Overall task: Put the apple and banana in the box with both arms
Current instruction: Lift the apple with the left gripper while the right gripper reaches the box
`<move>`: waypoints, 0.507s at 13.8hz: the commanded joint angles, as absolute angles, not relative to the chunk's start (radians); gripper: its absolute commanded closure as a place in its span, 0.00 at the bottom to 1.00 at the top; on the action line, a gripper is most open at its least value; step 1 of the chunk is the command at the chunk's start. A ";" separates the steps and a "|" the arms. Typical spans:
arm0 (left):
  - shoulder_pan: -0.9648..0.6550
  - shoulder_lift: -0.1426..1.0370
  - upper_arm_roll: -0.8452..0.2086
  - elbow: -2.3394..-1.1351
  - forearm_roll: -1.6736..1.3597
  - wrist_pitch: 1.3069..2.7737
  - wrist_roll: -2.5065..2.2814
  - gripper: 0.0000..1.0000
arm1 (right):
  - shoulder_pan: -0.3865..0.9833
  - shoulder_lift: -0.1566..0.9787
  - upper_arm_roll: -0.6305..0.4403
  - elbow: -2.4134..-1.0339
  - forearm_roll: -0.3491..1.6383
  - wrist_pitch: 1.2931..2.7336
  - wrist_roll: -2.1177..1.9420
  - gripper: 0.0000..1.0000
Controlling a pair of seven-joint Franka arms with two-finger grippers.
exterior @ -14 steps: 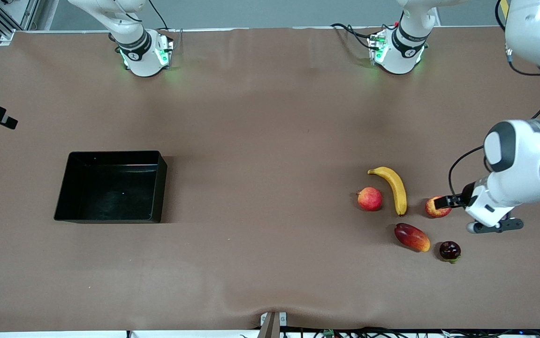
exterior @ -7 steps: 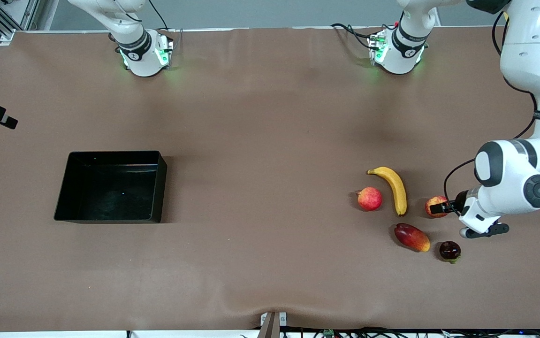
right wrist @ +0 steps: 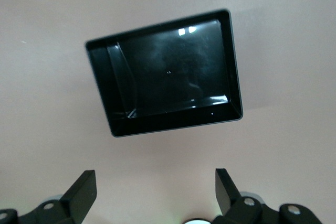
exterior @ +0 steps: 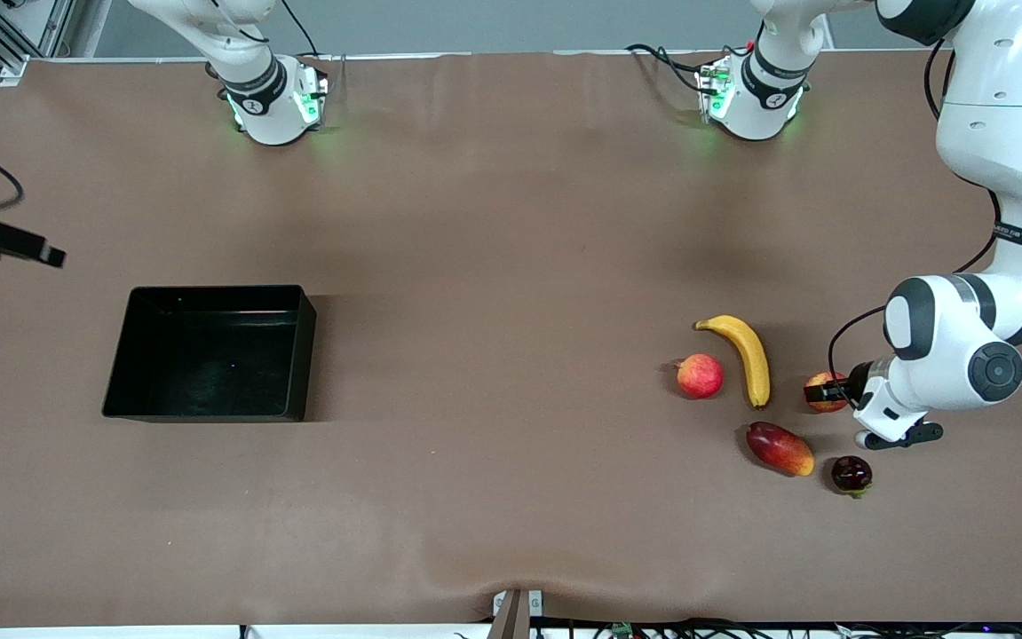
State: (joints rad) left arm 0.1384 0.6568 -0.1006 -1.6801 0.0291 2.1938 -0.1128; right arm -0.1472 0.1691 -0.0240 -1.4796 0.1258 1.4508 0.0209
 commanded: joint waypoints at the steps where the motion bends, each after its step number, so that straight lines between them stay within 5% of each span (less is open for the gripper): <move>1: 0.140 0.637 -0.101 -1.678 0.048 2.186 -0.112 1.00 | -0.155 0.273 -0.020 -1.448 0.049 1.454 -0.026 0.00; 7: 0.129 0.513 -0.123 -1.649 0.045 2.071 -0.110 1.00 | -0.152 0.409 -0.021 -1.447 -0.044 1.539 -0.046 0.00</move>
